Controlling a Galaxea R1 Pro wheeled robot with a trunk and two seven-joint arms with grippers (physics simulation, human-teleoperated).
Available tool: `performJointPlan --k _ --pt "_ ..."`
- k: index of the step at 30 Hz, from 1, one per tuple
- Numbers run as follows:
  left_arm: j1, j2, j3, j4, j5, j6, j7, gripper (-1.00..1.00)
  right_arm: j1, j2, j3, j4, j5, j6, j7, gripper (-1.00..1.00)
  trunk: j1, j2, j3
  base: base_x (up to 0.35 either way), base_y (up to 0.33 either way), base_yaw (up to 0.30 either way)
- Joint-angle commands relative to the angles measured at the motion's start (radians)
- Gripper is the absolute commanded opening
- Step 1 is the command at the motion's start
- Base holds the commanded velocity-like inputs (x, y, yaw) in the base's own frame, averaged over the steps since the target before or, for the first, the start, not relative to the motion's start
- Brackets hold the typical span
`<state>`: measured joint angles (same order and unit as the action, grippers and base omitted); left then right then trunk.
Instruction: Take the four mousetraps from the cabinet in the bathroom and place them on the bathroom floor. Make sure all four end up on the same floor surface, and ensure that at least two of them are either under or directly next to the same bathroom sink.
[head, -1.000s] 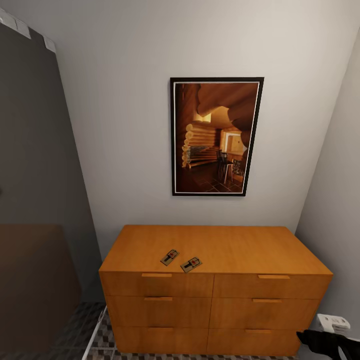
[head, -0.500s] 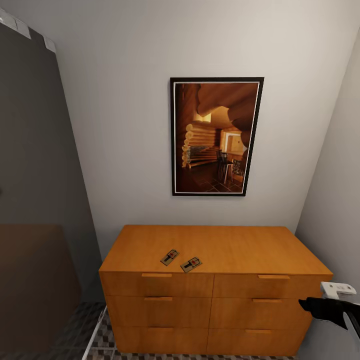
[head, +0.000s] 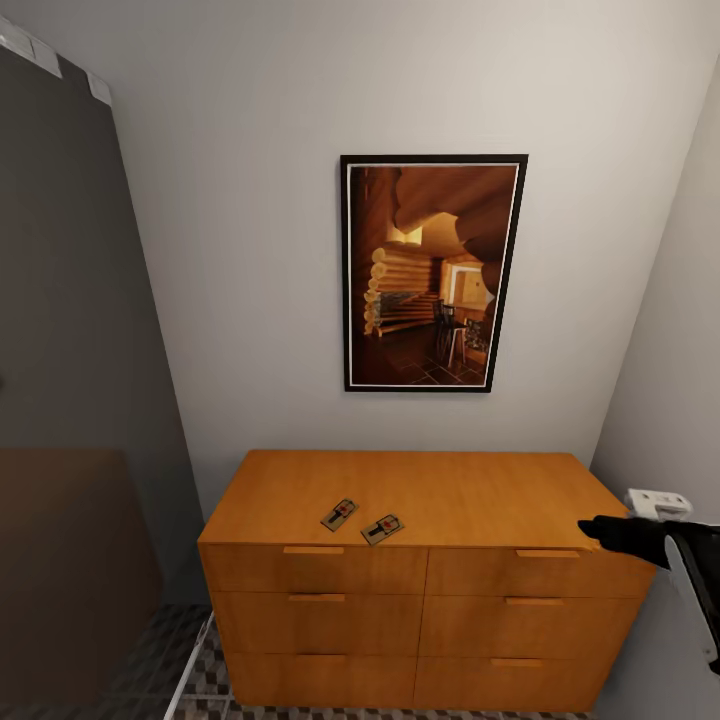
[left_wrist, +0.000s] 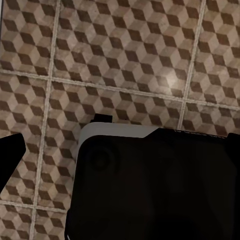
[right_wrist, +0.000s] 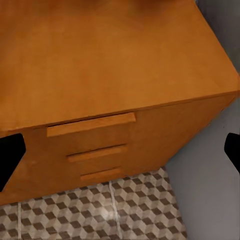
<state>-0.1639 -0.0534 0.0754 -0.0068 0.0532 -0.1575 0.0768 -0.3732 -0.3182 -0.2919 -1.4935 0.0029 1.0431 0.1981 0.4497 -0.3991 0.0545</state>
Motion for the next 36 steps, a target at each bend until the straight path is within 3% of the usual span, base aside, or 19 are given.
performJointPlan --k 1,7,11,12,17,25,26,32,36 --pt "0.0 0.0 0.007 0.001 0.004 -0.004 0.0 1.0 -0.024 0.001 0.005 0.006 0.004 0.004 0.002 1.0 0.0 -0.001 -0.001 0.0 0.0 0.0" --pt "0.0 0.0 0.006 0.001 0.002 -0.004 0.0 1.0 -0.118 0.014 0.059 0.065 0.003 0.004 -0.012 1.0 0.0 -0.001 -0.001 0.0 0.0 0.0" --pt "0.0 0.0 0.006 0.0 0.001 -0.004 0.0 1.0 -0.199 0.06 0.125 0.144 0.004 0.004 -0.038 1.0 0.0 -0.001 -0.001 0.0 0.0 0.0" --pt "0.0 0.0 0.006 0.0 0.001 -0.004 0.0 1.0 -0.199 0.06 0.125 0.144 0.004 0.004 -0.038 1.0 0.0 -0.001 -0.001 0.0 0.0 0.0" --pt "0.0 0.0 0.006 -0.001 0.0 -0.004 0.0 1.0 -0.29 0.158 0.185 0.251 0.006 0.004 -0.1 1.0 0.0 -0.001 -0.001 0.0 0.0 0.0" --pt "0.0 -0.002 0.006 -0.001 -0.002 -0.004 0.0 1.0 -0.37 0.309 0.215 0.382 0.008 -0.033 -0.233 1.0 0.0 -0.001 -0.001 0.0 0.0 0.0" --pt "0.0 -0.002 0.006 -0.001 -0.002 -0.004 0.0 1.0 -0.37 0.309 0.215 0.382 0.008 -0.033 -0.233 1.0 0.0 -0.001 -0.001 0.0 0.0 0.0" --pt "0.0 -0.003 0.006 -0.001 -0.003 -0.005 0.0 1.0 -0.4 0.385 0.225 0.46 0.006 -0.068 -0.275 1.0 0.0 -0.001 -0.001 0.0 0.0 0.0" --pt "0.0 -0.002 0.005 -0.001 -0.003 -0.005 0.0 1.0 -0.407 0.408 0.243 0.492 0.006 -0.082 -0.282 1.0 0.0 -0.001 -0.001 0.0 0.0 0.0"
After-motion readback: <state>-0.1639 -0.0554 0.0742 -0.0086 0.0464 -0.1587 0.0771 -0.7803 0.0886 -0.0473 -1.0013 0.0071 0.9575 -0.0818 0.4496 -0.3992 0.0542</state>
